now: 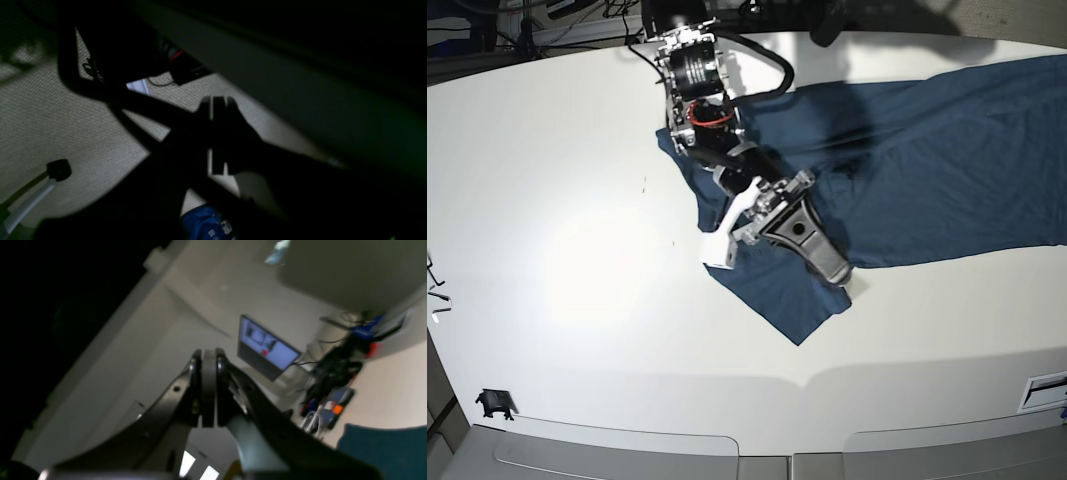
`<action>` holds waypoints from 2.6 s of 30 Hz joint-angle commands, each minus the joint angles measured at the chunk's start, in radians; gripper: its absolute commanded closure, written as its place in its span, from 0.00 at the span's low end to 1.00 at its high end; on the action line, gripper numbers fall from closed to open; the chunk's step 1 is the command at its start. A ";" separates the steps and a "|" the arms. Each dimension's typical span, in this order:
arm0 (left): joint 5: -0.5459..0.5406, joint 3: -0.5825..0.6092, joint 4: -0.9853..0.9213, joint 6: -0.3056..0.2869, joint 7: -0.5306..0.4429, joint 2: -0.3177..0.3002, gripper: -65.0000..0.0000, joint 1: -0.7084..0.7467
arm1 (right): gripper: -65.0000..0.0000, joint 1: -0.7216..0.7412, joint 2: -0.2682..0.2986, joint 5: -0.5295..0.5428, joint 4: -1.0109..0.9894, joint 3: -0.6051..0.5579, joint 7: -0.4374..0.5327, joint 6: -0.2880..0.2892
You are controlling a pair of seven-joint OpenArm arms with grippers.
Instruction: Fold the T-shirt properly
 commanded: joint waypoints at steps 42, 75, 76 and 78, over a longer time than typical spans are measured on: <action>-0.001 0.002 0.002 -0.030 -0.005 0.013 1.00 0.010 | 1.00 -0.009 -0.011 -0.757 0.016 -0.006 0.124 -1.371; 0.002 0.002 0.002 -0.030 -0.005 0.013 1.00 0.010 | 1.00 -0.009 -0.011 -1.096 0.016 -0.267 0.399 -0.476; 0.002 0.002 0.002 -0.030 -0.005 0.013 1.00 0.010 | 1.00 -0.009 -0.011 -1.114 0.016 -0.266 0.342 -0.476; 0.002 0.002 0.002 -0.030 -0.005 0.013 1.00 0.010 | 1.00 -0.009 -0.011 -1.155 0.016 -0.262 0.220 -0.476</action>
